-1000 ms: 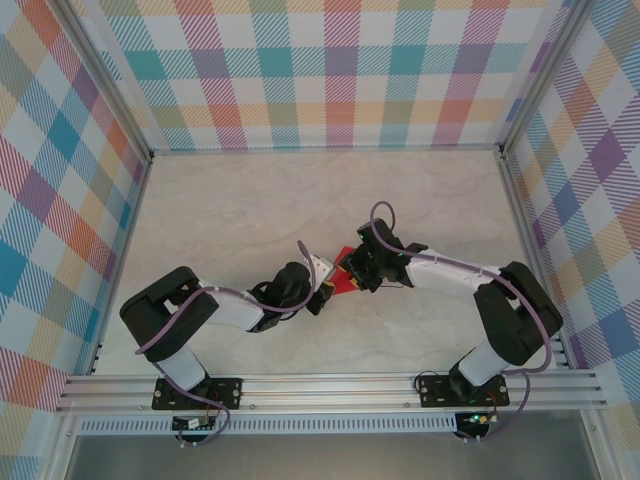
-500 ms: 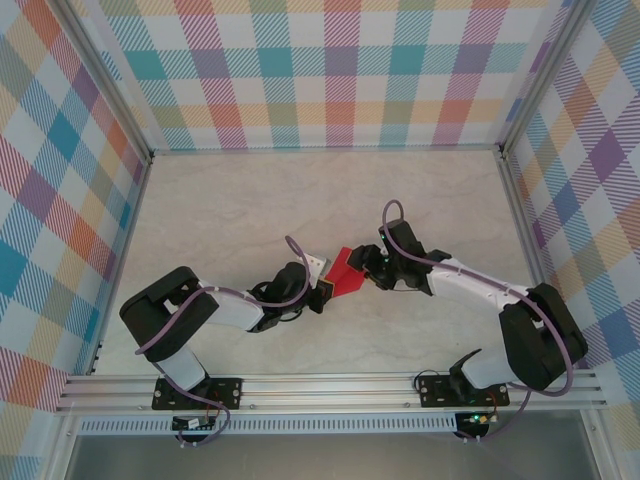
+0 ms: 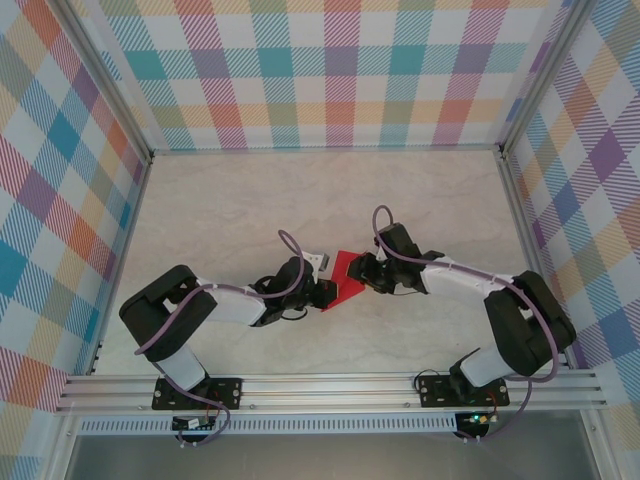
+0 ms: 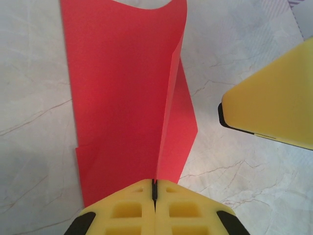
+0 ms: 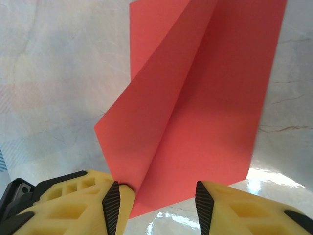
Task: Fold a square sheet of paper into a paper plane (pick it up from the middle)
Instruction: Fourth fold the wing at the center of the table.
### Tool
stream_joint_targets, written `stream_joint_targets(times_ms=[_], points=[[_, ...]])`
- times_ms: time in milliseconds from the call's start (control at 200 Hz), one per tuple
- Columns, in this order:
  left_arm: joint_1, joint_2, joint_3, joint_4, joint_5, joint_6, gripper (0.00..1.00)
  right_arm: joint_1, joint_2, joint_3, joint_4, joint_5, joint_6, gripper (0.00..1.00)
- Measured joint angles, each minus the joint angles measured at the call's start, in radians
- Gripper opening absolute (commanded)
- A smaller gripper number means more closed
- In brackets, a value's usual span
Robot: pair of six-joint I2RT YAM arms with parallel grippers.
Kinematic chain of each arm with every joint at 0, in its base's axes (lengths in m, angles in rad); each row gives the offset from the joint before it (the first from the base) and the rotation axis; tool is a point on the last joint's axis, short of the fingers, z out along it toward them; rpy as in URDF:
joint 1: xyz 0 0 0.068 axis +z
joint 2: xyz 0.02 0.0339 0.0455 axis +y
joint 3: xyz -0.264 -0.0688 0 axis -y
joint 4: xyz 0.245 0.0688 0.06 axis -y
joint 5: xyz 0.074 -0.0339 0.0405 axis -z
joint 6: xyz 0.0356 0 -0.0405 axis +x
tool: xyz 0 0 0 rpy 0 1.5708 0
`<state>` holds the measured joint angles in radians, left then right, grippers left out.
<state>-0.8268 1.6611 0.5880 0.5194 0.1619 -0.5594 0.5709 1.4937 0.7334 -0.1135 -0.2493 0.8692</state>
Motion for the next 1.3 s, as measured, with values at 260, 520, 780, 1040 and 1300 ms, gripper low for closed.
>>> stream_joint_targets(times_ms=[260, 520, 780, 1040, 1300], points=[[0.030, 0.000, -0.005, 0.003, 0.029, -0.096, 0.00, 0.000, 0.074, 0.049, 0.011, -0.038, -0.066, 0.37], [0.060, 0.013, -0.011, 0.012, 0.060, -0.197, 0.00, 0.000, 0.122, 0.067, 0.021, -0.068, -0.120, 0.39], [0.067, 0.034, -0.016, 0.019, 0.076, -0.256, 0.00, 0.000, 0.176, 0.094, 0.023, -0.076, -0.127, 0.43], [0.078, 0.034, -0.031, 0.048, 0.091, -0.289, 0.00, 0.000, 0.196, 0.121, 0.024, -0.084, -0.131, 0.45], [0.095, 0.034, -0.045, 0.093, 0.130, -0.326, 0.00, 0.000, 0.206, 0.122, 0.035, -0.101, -0.140, 0.47]])
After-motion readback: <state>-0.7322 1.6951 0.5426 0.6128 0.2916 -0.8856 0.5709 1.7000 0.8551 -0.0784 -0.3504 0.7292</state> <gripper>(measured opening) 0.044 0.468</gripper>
